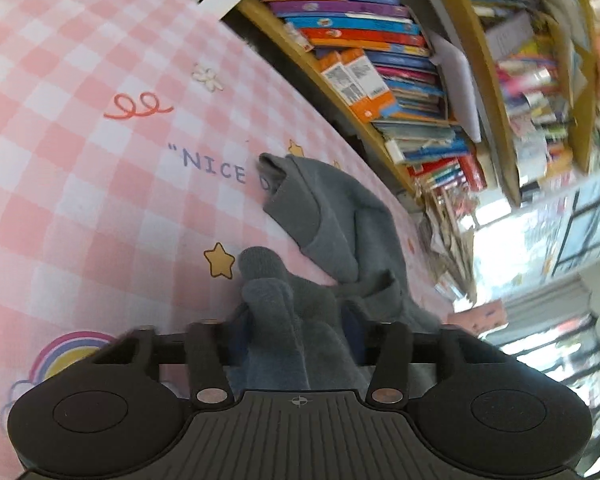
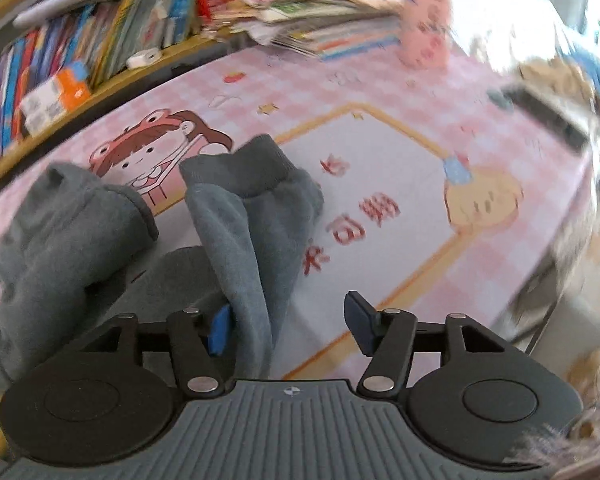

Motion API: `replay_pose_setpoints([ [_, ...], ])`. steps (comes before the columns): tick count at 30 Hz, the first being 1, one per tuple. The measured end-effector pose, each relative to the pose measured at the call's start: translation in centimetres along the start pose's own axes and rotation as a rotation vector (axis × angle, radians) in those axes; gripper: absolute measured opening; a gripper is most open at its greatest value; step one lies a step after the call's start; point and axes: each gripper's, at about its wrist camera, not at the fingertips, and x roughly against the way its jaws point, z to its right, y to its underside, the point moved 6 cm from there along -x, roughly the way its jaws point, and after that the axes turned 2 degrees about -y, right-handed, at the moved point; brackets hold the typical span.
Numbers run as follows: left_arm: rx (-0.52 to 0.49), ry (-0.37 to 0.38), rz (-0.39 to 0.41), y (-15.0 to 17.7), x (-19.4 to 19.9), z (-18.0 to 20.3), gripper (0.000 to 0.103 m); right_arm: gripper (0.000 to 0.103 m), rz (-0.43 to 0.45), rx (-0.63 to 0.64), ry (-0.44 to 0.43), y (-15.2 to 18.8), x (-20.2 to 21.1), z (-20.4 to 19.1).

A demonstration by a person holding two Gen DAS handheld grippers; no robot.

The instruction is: Fold clothes

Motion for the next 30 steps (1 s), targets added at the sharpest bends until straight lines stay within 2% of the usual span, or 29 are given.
replay_pose_setpoints([
  [3, -0.019, -0.029, 0.001, -0.7, -0.8, 0.3, 0.006, 0.049, -0.001, 0.078, 0.012, -0.2, -1.0, -0.7],
  [6, -0.065, -0.034, 0.049, -1.7, -0.3, 1.5, 0.005, 0.038, -0.026, 0.076, -0.004, -0.1, -2.0, -1.1],
  [9, -0.064, -0.005, 0.177, -3.2, 2.5, 2.3, 0.005, 0.034, -0.039, 0.078, -0.023, -0.1, -2.7, -1.7],
  [11, -0.037, 0.035, 0.305, -4.0, 5.7, 2.1, 0.005, 0.034, -0.043, 0.081, -0.046, 0.0, -2.8, -2.5],
  [14, 0.034, 0.008, 0.462, -4.2, 10.3, -0.4, 0.005, 0.038, -0.048, 0.107, -0.095, 0.2, -3.0, -4.1],
  [17, 0.021, -0.130, 0.451, -2.8, 12.2, -3.5, 0.005, 0.041, -0.050, 0.147, -0.134, 0.5, -3.2, -5.9],
  [24, -0.083, -0.268, 0.219, 3.5, 11.9, -6.1, 0.006, 0.042, -0.026, 0.208, -0.093, -0.4, -3.9, -7.7],
  [27, -0.176, -0.295, 0.139, 5.0, 11.4, -5.6, 0.008, 0.042, -0.003, 0.197, -0.042, -1.3, -4.3, -7.0],
  [30, -0.243, -0.286, 0.113, 5.4, 11.9, -4.5, 0.015, 0.042, 0.014, 0.186, -0.002, -2.1, -4.7, -6.0],
])
